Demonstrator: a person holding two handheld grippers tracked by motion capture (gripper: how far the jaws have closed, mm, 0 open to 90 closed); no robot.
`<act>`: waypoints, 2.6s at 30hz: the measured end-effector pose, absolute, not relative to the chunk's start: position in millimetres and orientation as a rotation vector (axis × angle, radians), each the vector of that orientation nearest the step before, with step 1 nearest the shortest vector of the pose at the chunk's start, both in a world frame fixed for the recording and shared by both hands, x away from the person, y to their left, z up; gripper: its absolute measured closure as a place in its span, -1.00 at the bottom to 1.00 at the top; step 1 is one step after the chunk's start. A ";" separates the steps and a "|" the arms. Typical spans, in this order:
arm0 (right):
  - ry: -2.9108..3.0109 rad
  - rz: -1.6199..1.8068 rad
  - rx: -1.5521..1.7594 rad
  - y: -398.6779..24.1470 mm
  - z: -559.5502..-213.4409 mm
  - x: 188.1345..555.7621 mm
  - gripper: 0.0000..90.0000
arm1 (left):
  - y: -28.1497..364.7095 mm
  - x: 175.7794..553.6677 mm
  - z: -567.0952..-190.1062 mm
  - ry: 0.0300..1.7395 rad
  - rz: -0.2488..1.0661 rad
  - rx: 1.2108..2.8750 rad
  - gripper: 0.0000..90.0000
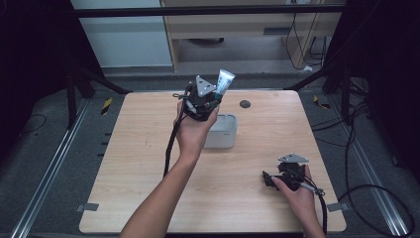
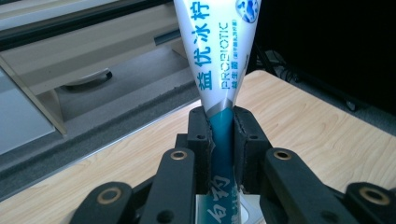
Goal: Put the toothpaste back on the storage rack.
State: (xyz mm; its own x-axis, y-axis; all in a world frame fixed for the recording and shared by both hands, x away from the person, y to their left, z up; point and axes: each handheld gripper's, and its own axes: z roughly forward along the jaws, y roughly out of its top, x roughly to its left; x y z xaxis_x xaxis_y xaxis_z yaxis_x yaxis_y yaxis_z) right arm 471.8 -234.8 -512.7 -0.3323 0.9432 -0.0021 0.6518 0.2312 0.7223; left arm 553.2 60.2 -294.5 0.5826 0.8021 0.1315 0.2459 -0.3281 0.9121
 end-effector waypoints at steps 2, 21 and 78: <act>2.068 0.881 1.463 -234.9 -512.7 471.8 -0.99 | 59.4 554.1 -295.2 0.848 0.733 1.852 0.75; 2.068 0.886 1.465 -234.7 -512.7 471.7 -0.99 | 59.5 574.9 -311.7 0.865 0.720 1.770 0.75; 2.067 0.887 1.463 -234.8 -512.8 471.9 -0.99 | 60.3 604.5 -370.9 0.867 0.664 1.714 0.74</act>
State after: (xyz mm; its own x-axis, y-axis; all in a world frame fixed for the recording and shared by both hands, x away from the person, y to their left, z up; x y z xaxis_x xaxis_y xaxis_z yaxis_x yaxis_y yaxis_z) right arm 471.9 -234.8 -512.8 -0.3327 0.9430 0.0006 0.6503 0.2289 0.7244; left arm 604.5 60.3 -370.9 0.5827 0.8125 0.0163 0.2275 -0.1823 0.9566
